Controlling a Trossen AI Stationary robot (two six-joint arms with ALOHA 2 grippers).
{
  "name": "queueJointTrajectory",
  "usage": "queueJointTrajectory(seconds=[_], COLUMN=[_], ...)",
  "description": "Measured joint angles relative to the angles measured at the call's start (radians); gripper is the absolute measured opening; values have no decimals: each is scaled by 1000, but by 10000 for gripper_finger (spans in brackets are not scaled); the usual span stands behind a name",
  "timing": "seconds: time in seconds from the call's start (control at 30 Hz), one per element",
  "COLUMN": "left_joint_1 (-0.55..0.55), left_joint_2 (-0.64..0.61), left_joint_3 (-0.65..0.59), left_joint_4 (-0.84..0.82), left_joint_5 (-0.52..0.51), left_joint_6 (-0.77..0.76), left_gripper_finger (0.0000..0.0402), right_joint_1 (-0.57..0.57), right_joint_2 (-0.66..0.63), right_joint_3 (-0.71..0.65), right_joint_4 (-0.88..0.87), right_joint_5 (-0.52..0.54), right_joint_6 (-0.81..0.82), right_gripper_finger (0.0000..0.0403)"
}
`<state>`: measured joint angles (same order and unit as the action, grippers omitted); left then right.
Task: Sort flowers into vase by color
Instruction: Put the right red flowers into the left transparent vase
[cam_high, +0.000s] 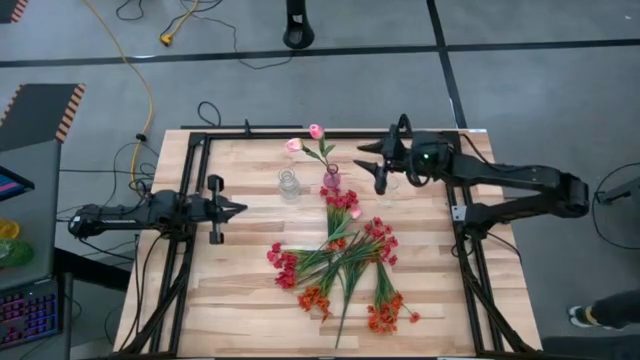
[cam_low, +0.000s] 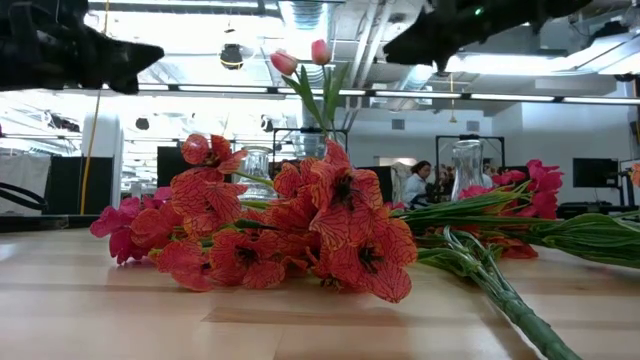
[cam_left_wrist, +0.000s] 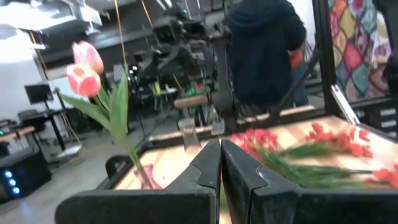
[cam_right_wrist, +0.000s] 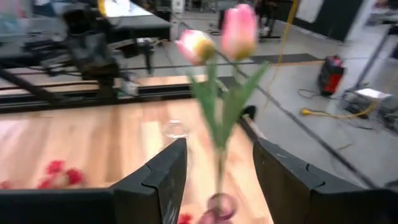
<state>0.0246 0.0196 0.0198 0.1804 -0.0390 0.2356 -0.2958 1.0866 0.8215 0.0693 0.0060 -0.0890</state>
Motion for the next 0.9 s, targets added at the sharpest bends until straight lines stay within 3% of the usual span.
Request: queueJointTrajectory(seconds=[0.2,0.33,0.5,0.7,0.9], left_joint_1=[0,0,-20,-55,-72], left_joint_2=[29,140,367,692,989], left_joint_3=[-1,-1,59,238,437], left_joint_4=[132,258,325,333,327], left_joint_5=[4,0,0,7,8], left_joint_6=[18,-35,-99,-165,-237], left_gripper_finger=[0,0,0,0,9], right_joint_1=[95,133,161,187,216], right_joint_2=[-42,-38,-22,-28,-68], right_joint_3=[0,0,0,0,0], right_joint_4=[-28,-28,-28,-49,-180], right_joint_5=[-3,-3,-3,-2,-2], right_joint_6=[3,3,3,3,4], right_gripper_finger=[212,212,212,212,212])
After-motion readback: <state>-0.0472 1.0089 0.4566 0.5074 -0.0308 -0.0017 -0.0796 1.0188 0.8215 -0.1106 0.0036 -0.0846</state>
